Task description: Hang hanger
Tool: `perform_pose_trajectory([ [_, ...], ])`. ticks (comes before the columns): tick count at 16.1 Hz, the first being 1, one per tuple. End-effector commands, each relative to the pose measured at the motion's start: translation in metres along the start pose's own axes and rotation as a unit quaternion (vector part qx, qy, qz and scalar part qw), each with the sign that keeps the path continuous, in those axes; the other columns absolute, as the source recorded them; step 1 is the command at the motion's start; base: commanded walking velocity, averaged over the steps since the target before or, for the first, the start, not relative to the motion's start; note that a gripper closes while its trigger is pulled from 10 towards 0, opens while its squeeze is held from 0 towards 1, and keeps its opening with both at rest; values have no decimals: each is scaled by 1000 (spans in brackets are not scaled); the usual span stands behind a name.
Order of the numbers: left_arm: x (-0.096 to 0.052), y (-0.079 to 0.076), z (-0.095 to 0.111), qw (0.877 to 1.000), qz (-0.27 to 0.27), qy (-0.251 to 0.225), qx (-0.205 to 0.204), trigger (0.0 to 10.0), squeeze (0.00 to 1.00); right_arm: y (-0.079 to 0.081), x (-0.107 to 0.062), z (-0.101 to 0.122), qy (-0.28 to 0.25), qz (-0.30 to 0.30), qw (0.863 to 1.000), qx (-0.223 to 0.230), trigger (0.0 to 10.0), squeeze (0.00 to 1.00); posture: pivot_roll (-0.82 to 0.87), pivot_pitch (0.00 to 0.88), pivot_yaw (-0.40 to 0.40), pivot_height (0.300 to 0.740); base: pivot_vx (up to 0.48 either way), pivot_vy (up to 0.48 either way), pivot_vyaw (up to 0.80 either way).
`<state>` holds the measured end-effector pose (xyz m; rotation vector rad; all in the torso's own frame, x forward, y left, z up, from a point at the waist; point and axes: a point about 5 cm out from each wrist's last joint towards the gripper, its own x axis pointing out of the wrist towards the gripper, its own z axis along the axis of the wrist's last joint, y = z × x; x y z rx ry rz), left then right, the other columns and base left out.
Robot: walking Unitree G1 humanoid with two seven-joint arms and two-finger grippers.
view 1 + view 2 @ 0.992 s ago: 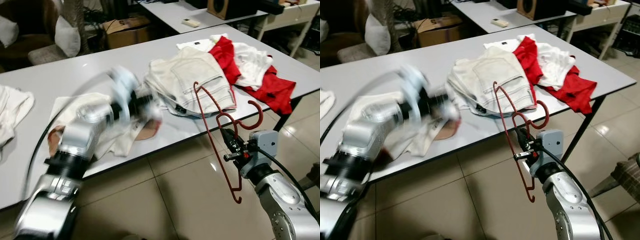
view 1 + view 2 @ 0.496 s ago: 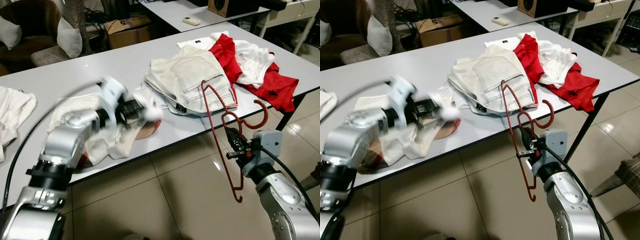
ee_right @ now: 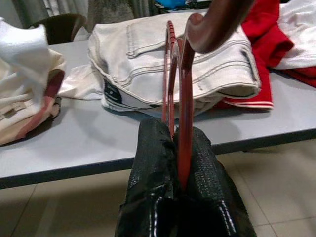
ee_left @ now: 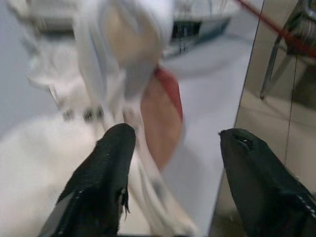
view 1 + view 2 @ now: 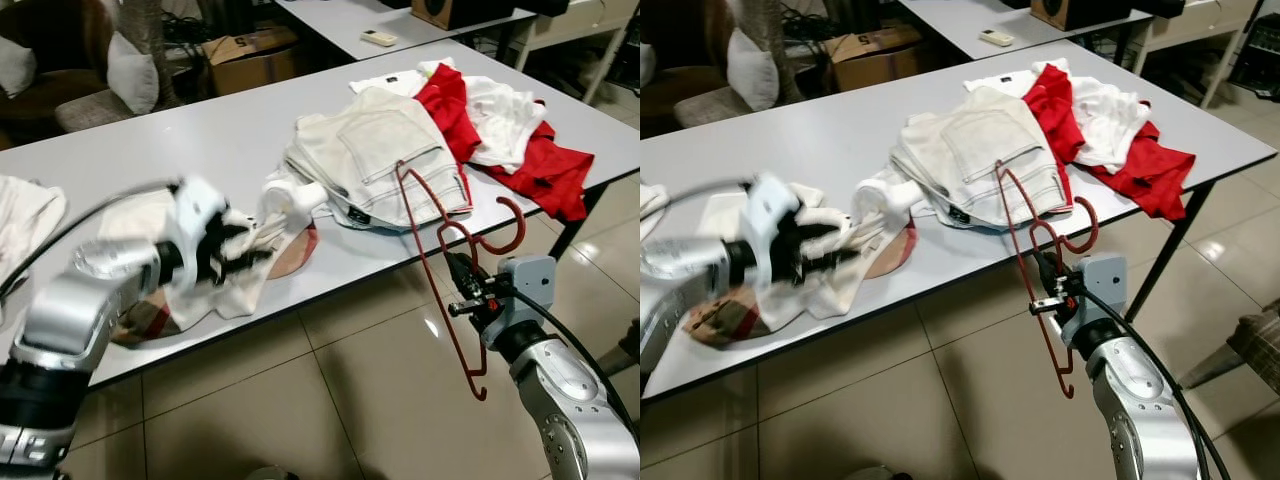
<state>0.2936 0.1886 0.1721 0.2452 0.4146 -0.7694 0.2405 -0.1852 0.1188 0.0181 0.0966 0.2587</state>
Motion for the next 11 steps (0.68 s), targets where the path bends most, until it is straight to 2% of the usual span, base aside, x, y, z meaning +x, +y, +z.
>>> perform_pose_trajectory([
  [1,-4,0,1,1000,11,10,4,10000,1000,2,3,1,2,9,1000,3,10000,0,-46,0,119,740,0,0,0],
  [2,-13,-3,-4,999,19,38,3,10000,1000,2,3,2,-1,12,1000,1,10000,0,-47,0,117,740,0,0,0],
  [4,-19,-7,-8,998,25,59,1,10000,1000,1,2,4,-3,14,1000,2,10000,0,-49,0,112,740,0,0,0],
  [7,-29,-9,-21,993,62,93,-22,10000,1000,1,1,4,-2,25,1000,0,10000,0,-39,0,96,740,0,0,0],
  [11,-20,-11,-38,985,113,95,-86,10000,1000,5,7,7,-6,41,999,0,10000,0,-35,0,85,740,0,0,0],
])
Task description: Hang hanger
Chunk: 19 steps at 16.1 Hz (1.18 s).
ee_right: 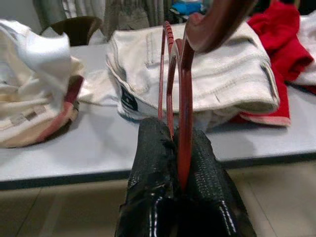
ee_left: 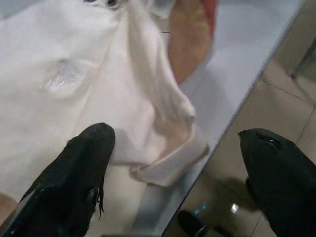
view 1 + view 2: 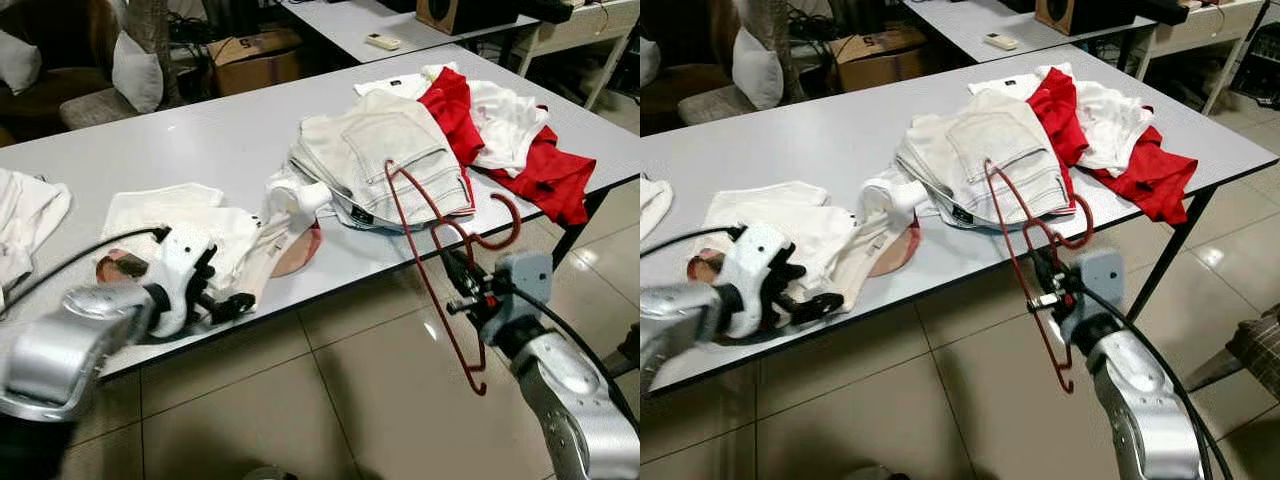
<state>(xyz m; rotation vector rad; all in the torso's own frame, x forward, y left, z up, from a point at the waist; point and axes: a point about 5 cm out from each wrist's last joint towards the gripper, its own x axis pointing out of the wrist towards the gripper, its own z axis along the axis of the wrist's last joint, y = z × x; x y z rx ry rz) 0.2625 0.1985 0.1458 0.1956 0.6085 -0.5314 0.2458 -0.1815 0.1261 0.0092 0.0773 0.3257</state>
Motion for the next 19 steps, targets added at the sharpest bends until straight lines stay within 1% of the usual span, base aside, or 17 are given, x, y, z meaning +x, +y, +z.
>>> perform_pose_trajectory([
  [1,1,9,-7,999,39,10,-23,10000,992,5,2,1,0,17,1000,9,10000,0,-39,0,87,740,0,0,0],
  [2,5,9,-11,998,45,7,-40,10000,961,7,1,2,-1,24,1000,12,10000,0,-39,0,89,740,0,0,0],
  [3,10,10,-13,997,56,3,-56,10000,490,9,-1,2,0,35,999,15,10000,0,-46,0,94,740,0,0,0],
  [4,13,13,-15,996,72,4,-54,10000,169,10,-3,2,2,42,999,15,10000,0,-49,0,96,740,0,0,0],
  [5,15,16,-17,994,91,6,-55,8706,0,9,-7,2,5,52,999,12,10000,0,-52,0,99,740,0,0,0],
  [6,14,17,-18,994,96,7,-55,7451,0,9,-8,3,5,55,998,10,10000,0,-53,0,101,740,0,0,0],
  [7,16,19,-19,992,110,3,-60,2510,0,9,-12,4,8,73,997,12,10000,0,-53,0,101,740,0,0,0],
  [8,17,19,-19,991,116,-5,-68,0,0,10,-15,6,11,93,995,15,10000,0,-53,0,101,740,0,0,0],
  [9,19,19,-18,990,112,-15,-81,0,0,14,-19,7,13,124,992,29,10000,0,-53,0,100,740,0,0,0],
  [10,22,18,-17,990,113,-19,-82,0,0,20,-25,7,24,166,985,36,10000,0,-53,0,100,740,0,0,0],
  [11,23,17,-18,990,112,-20,-82,0,0,22,-27,6,31,181,982,35,10000,0,-54,0,100,740,0,0,0],
  [13,26,12,-18,993,90,-28,-76,0,0,25,-35,5,50,221,973,45,10000,0,-55,0,100,740,0,0,0],
  [16,27,10,-16,995,81,-40,-50,0,0,21,-33,6,57,220,972,58,10000,0,-50,0,90,740,0,0,0],
  [18,26,9,-14,995,77,-47,-43,0,0,19,-36,7,64,227,970,61,10000,0,-43,0,80,740,0,0,0],
  [19,23,10,-13,995,77,-52,-32,0,0,13,-39,9,63,220,972,51,10000,0,-43,0,79,740,0,0,0],
])
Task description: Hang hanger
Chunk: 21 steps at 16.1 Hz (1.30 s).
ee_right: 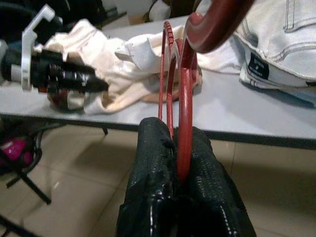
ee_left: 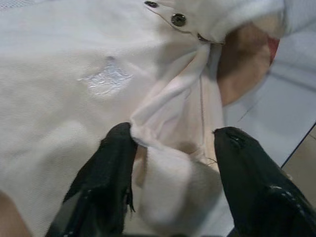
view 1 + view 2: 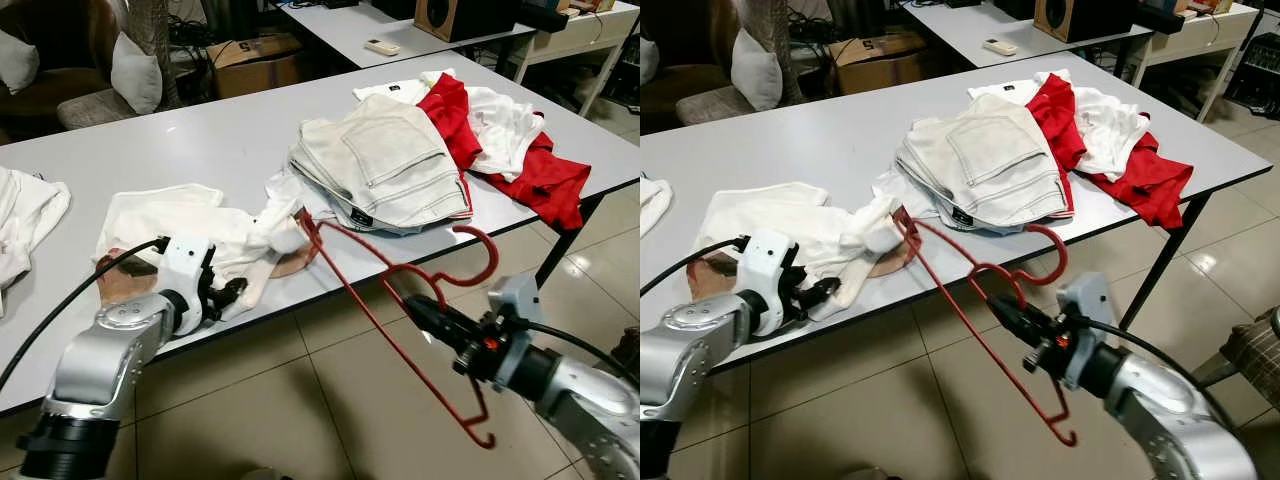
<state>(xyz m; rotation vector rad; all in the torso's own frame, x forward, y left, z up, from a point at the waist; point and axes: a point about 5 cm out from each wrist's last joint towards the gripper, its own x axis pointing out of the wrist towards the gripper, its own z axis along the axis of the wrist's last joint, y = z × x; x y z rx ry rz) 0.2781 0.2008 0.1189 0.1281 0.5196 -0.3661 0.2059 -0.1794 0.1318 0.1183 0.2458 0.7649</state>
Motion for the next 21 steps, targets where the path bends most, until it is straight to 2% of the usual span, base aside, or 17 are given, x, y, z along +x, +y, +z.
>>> perform_pose_trajectory([
  [1,-5,4,7,999,-1,-15,30,0,0,-17,-9,15,-40,-60,997,-24,10000,0,-47,0,80,740,0,0,0],
  [3,-9,10,15,998,-4,-25,59,0,0,-37,-17,29,-88,-133,987,-19,10000,0,-52,0,82,740,0,0,0],
  [4,-17,21,32,994,-2,-49,95,0,0,-45,-27,34,-94,-149,984,-13,10000,0,-53,0,82,740,0,0,0],
  [6,-27,33,54,991,3,-76,106,0,0,-42,-36,31,-68,-124,990,-23,10000,0,-49,0,78,740,0,0,0],
  [8,-35,35,69,990,-13,-91,102,0,0,-29,-44,32,-55,-60,997,-13,10000,0,-50,0,83,740,0,0,0],
  [9,-36,33,69,991,-26,-83,105,0,0,-23,-46,33,-50,-35,998,-10,10000,0,-50,0,83,740,0,0,0],
  [10,-35,25,60,991,-53,-57,108,0,0,-13,-47,33,-37,1,999,-7,10000,0,-52,0,86,740,0,0,0],
  [12,-32,21,52,992,-59,-42,106,0,0,-8,-46,32,-32,19,999,-3,10000,0,-55,0,87,740,0,0,0],
  [13,-30,17,41,993,-61,-21,101,10000,0,-2,-45,30,-24,39,999,4,10000,0,-55,0,84,740,0,0,0],
  [14,-29,13,33,995,-66,-9,80,10000,0,4,-43,27,-14,56,998,11,10000,0,-54,0,82,740,0,0,0],
  [15,-29,6,18,996,-77,15,38,10000,1000,9,-35,20,3,67,998,13,10000,0,-50,0,78,740,0,0,0],
  [16,-29,2,10,995,-90,27,11,10000,1000,8,-30,16,13,64,998,15,10000,0,-48,0,77,740,0,0,0],
  [18,-29,1,6,995,-91,35,-3,10000,1000,9,-26,14,24,67,997,16,10000,0,-48,0,77,740,0,0,0],
  [21,-23,1,0,998,-54,38,-23,10000,1000,11,-24,11,35,73,997,16,10000,0,-48,0,74,740,0,0,0],
])
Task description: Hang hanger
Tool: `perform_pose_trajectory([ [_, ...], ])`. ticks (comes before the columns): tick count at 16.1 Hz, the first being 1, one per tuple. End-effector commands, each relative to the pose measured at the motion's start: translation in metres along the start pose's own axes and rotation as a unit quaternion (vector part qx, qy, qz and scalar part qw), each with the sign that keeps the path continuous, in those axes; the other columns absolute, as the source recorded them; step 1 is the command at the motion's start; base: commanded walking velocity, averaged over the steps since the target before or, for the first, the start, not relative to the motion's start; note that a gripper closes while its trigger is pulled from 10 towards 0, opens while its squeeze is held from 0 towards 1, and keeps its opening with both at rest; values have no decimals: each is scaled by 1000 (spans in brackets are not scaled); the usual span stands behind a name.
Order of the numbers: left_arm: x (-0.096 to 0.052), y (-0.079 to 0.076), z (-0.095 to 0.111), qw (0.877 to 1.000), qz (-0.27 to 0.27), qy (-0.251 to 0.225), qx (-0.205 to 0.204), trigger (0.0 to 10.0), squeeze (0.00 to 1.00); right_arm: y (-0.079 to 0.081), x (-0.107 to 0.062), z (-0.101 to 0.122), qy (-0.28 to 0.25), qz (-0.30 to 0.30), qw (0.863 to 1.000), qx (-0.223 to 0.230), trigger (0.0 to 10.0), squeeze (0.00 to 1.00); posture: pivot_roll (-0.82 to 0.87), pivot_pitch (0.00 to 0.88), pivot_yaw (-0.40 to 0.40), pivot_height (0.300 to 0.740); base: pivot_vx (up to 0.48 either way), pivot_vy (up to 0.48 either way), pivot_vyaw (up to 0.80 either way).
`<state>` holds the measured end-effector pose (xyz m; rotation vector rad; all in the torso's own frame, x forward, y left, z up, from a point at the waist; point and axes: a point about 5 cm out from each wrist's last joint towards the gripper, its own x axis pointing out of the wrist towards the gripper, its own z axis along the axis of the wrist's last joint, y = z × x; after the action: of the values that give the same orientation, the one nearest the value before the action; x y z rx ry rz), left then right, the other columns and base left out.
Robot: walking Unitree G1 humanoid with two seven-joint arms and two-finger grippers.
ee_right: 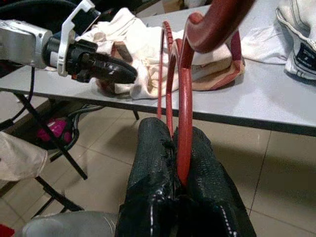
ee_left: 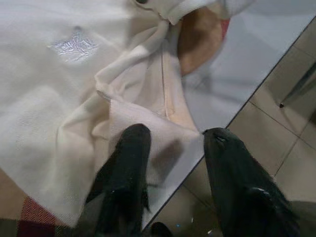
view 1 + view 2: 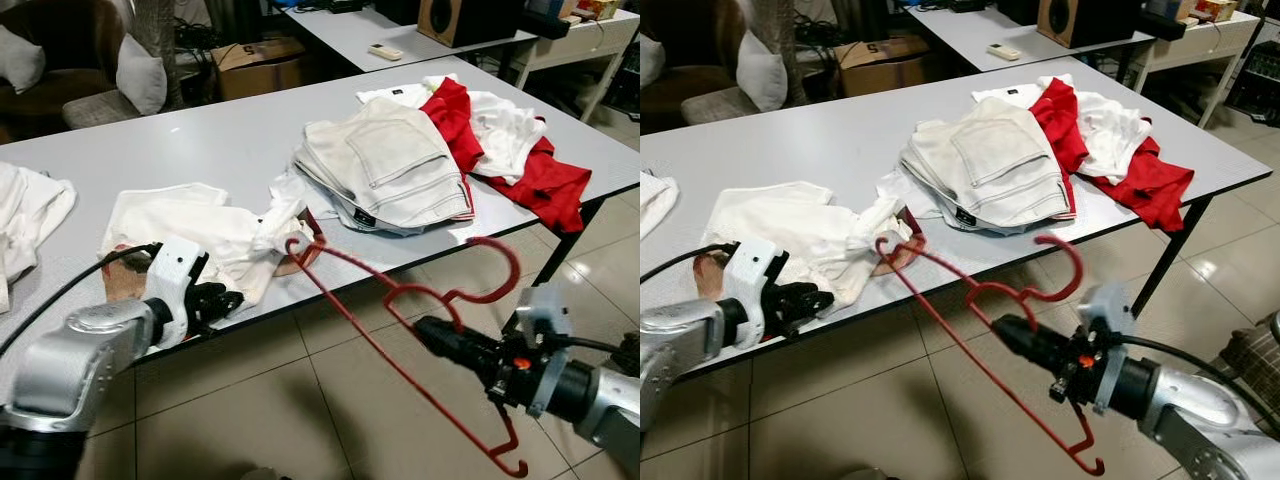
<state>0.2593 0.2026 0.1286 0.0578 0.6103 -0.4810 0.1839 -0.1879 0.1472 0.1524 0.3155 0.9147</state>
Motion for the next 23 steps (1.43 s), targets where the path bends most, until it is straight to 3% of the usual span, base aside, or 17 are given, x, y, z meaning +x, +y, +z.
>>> perform_pose_trajectory([
  [1,0,6,2,999,31,-7,-6,10000,1000,0,0,1,8,-4,1000,-4,10000,0,-54,0,78,740,0,0,0],
  [5,6,10,6,997,66,-26,-15,10000,1000,-2,1,-2,12,-19,1000,-9,10000,0,-60,0,91,740,0,0,0],
  [9,10,16,7,991,117,-40,-60,10000,1000,-5,4,-5,18,-36,999,-13,10000,0,-63,0,100,740,0,0,0],
  [12,16,9,-2,993,95,-15,-66,10000,1000,-4,5,-6,21,-39,999,-14,10000,0,-64,0,105,740,0,0,0],
  [13,16,6,-3,994,85,-13,-68,8431,965,-4,5,-6,21,-40,999,-14,10000,0,-63,0,106,740,0,0,0],
  [14,17,4,-5,995,76,-10,-69,2039,557,-4,5,-7,22,-40,999,-14,10000,0,-62,0,107,740,0,0,0],
  [15,18,3,-5,995,74,-9,-68,0,180,-5,6,-7,22,-41,999,-15,10000,0,-62,0,107,740,0,0,0],
  [16,19,1,-7,995,71,-8,-69,0,0,-5,6,-7,23,-42,999,-15,10000,0,-62,0,108,740,0,0,0],
  [23,32,10,-11,994,95,-13,-60,0,0,-5,8,-8,23,-45,999,-17,10000,0,-72,0,116,740,0,0,0],
])
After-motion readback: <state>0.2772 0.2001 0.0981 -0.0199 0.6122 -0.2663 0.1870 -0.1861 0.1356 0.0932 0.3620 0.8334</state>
